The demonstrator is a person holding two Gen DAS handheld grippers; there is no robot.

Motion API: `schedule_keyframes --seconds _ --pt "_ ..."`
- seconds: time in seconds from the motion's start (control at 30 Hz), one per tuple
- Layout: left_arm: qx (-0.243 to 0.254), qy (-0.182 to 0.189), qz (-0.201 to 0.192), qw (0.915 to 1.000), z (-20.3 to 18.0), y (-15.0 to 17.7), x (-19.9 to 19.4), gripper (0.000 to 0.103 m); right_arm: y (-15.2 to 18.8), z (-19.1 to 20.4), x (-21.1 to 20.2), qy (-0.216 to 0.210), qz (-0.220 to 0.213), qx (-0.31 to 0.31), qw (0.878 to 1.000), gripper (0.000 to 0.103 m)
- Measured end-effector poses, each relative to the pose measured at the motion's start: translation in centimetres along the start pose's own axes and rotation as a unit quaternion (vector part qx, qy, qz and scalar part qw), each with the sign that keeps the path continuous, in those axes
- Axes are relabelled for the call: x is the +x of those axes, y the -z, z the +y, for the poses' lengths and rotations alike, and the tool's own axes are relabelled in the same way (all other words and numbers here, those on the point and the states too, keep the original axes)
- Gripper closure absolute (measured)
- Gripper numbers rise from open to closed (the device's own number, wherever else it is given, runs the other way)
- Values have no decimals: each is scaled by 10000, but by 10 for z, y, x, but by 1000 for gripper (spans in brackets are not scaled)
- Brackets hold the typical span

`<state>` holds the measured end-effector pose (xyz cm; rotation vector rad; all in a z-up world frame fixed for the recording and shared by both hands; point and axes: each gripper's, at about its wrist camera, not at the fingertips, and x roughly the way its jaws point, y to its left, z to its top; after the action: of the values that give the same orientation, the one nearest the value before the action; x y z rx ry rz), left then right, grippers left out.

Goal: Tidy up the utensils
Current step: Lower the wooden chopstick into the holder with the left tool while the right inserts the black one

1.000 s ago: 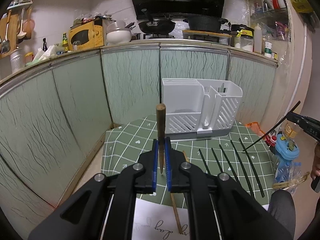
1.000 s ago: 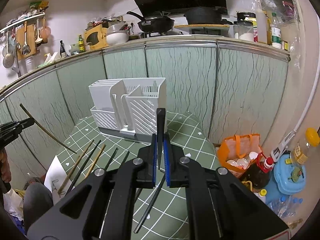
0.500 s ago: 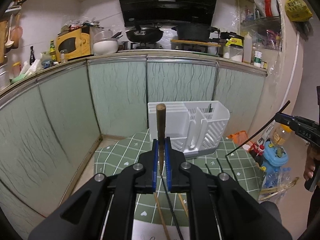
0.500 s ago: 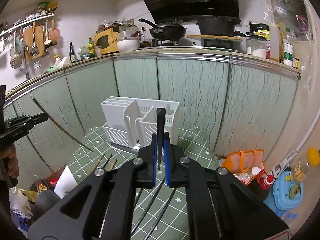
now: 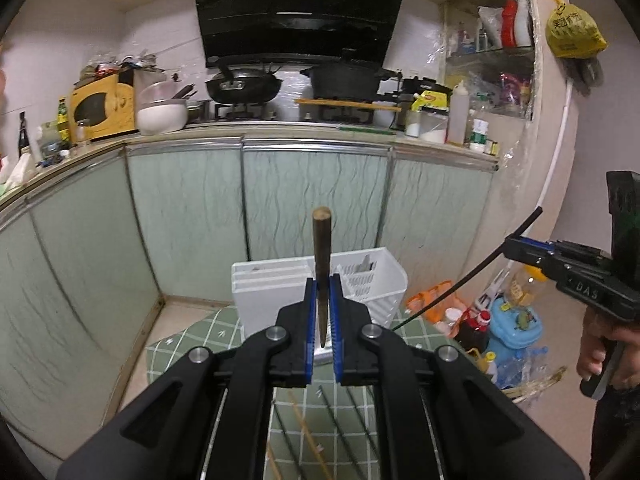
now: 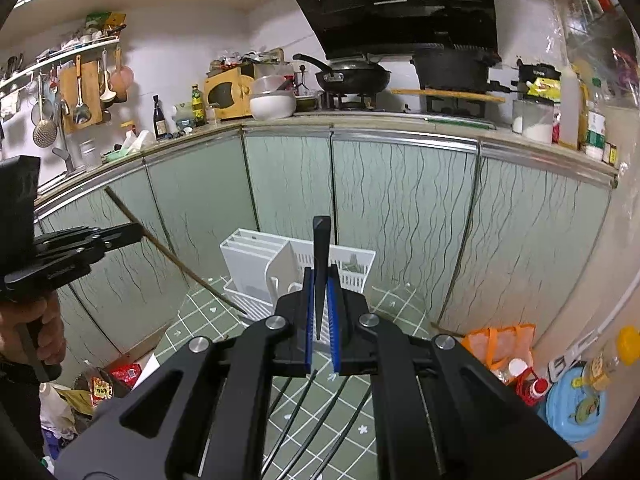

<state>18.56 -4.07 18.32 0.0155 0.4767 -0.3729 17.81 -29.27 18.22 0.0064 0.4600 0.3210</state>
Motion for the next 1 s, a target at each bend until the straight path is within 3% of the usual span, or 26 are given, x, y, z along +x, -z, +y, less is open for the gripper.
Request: schedule_keyframes --seconds 0.3,0.53,1.0 --pt "-26 389 -22 9992 -13 -41 21 95 -38 -14 4 45 -163 10 9999 97" --pt "126 576 49 9982 -26 -58 56 95 -49 -26 43 89 7 -12 10000 97" --pt "208 407 452 9979 -35 -16 140 95 4 -43 120 -7 384 209 9990 97"
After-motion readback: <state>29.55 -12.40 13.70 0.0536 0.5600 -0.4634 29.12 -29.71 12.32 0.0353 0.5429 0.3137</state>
